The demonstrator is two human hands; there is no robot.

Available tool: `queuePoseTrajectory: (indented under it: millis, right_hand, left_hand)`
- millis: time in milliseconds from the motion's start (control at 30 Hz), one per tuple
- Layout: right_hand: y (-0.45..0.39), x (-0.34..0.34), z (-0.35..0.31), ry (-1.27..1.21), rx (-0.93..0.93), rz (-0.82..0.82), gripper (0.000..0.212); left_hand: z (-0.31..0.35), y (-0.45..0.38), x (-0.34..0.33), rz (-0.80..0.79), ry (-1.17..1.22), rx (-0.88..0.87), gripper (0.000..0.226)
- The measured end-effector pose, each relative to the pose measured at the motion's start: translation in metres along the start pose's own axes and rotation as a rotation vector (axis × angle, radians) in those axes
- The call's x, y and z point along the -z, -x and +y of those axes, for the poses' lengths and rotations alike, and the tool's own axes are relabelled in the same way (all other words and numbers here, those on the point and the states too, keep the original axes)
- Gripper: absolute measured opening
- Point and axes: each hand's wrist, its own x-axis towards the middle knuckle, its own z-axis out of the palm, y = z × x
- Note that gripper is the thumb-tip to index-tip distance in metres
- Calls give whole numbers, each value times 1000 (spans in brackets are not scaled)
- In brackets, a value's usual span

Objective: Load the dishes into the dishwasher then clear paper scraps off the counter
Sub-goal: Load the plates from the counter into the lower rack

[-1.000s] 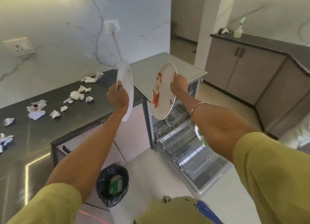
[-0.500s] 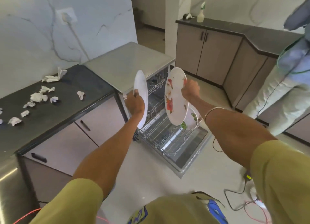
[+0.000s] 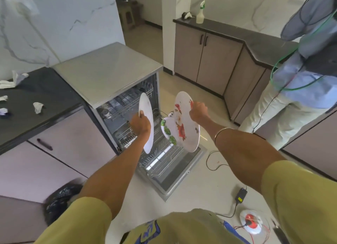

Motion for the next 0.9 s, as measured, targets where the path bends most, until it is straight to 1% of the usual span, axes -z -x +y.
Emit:
queuePoseTrajectory:
  millis: [67, 233, 367, 433, 533, 667, 800, 900]
  right_hand:
    - [-14, 0, 14, 3, -3, -22, 22]
    - [-46, -4, 36, 80, 10, -76, 24]
    - [-77, -22, 45, 94, 2, -113, 22]
    - [-92, -30, 45, 89, -11, -133, 21]
    - [-111, -42, 41, 141, 27, -174, 22]
    - [-131, -55, 33, 190, 60, -253, 27]
    - [-154, -64, 27, 213, 116, -322, 32]
    - [-178, -73, 26, 224, 162, -359, 30]
  left_hand:
    - [-3, 3, -19, 19, -8, 42, 45]
    - [-19, 2, -59, 24, -3, 228, 47]
    - [-35, -10, -85, 31, -37, 339, 44]
    - [-39, -16, -98, 31, -42, 391, 43]
    - [-43, -24, -117, -12, -48, 444, 44]
    - [-36, -37, -137, -24, -96, 472, 45]
    - [-32, -55, -154, 25, -22, 541, 44]
    - [-31, -68, -167, 72, 28, 634, 43]
